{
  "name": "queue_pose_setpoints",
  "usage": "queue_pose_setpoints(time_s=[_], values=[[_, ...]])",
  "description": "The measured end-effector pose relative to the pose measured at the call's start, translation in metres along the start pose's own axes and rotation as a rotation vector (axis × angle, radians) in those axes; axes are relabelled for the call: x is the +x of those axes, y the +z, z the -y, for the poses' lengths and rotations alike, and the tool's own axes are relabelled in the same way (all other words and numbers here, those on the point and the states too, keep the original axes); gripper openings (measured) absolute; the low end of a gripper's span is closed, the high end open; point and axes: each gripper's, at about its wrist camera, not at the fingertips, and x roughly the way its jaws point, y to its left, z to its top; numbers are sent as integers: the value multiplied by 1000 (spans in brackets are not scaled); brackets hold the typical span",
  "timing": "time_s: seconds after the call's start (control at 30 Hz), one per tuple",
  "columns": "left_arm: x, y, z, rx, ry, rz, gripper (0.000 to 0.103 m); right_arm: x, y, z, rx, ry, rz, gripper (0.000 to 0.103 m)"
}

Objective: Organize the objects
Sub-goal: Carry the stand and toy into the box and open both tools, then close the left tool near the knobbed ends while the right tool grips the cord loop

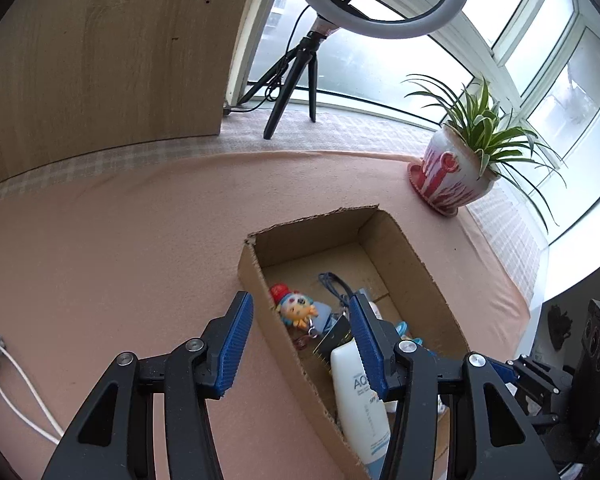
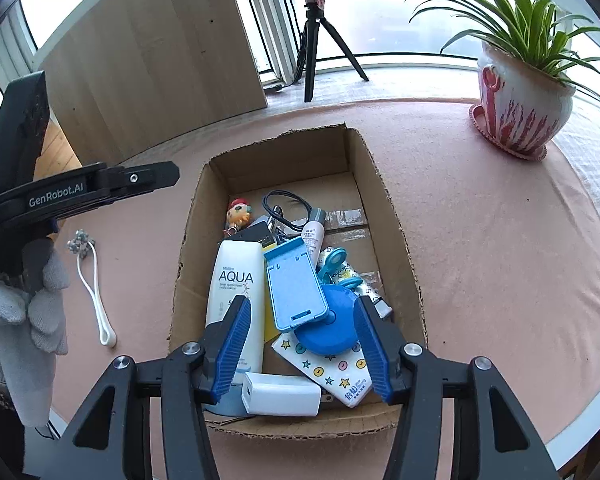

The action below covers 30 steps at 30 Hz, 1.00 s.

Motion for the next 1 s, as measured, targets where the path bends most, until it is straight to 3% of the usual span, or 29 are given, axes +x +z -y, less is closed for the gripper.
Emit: queue_pose_setpoints(time_s=[0.37,0.67,1.0], values=[[-40,-60,-51,-63,62,-33,54,-2,-4,-31,-59,4,13,53],[-85,-102,-96,-164,96,-16,54,5,-5,-84,-164,49,-4,53],[-130,-137,-174,-305,191,12,54,25,-8,-149,-265,94,-39,53]])
